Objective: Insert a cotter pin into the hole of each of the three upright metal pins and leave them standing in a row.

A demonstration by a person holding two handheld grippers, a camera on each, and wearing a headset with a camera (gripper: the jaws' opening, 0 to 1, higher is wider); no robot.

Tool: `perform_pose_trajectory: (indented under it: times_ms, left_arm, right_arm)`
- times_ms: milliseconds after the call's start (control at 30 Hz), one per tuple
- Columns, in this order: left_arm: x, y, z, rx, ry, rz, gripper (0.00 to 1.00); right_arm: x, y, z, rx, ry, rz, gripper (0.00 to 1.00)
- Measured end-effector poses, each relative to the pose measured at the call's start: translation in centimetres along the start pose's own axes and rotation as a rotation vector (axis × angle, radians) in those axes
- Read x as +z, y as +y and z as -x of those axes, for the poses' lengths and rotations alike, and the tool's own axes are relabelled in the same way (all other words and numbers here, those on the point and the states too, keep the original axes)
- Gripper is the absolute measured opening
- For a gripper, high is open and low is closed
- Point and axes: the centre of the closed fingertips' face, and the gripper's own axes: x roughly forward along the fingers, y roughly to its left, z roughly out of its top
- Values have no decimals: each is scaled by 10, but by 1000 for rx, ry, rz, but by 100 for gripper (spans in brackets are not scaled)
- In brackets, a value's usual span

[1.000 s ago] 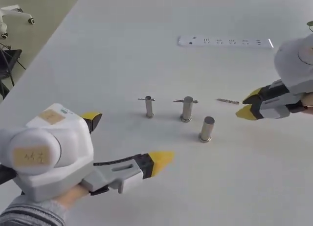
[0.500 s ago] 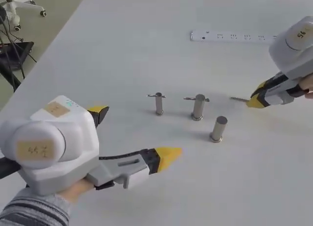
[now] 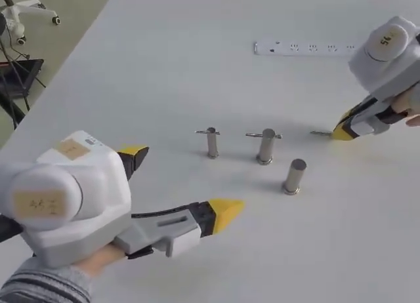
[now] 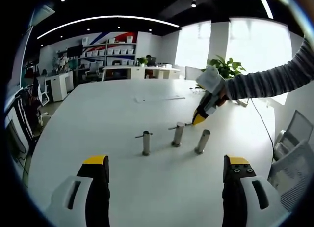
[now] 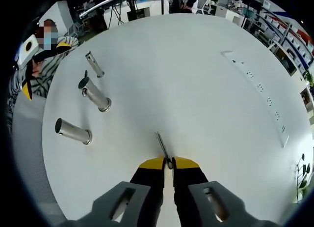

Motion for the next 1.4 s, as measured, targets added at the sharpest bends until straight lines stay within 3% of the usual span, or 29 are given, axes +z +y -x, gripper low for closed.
perform_pose_trajectory:
  times_ms: [267,567,700,800,933,1000,1300,1400]
  left_arm:
    - [-1,-3,0,-4,5,-3,95]
    - [-2,-3,1,-3,17,-16,95]
    - [-2,-3,2,0,21,-12,95]
    - [-1,-3,3,-2,20,-16,95]
    - [1,-4,4,-3,25,-31,94]
    - [3,-4,5,-3,21,-34,94]
    - [8,-6,7,-6,16,-37,91]
    - [10,-6,7,-6,20,-34,87]
  right_arm:
    - [1,3,1,-20,14,22,0]
    - [2,6,1,-56,55,126,0]
    - [2,6,2,-58,53,118,0]
    - [3,7,2,-59,38,108,0]
    - [14,10,8,-53,-30,112,0]
    - [14,11,12,-62,-26,116,0]
    - [30,21,37,-114,-104,183,0]
    - [42,31,51,-123,-162,208,0]
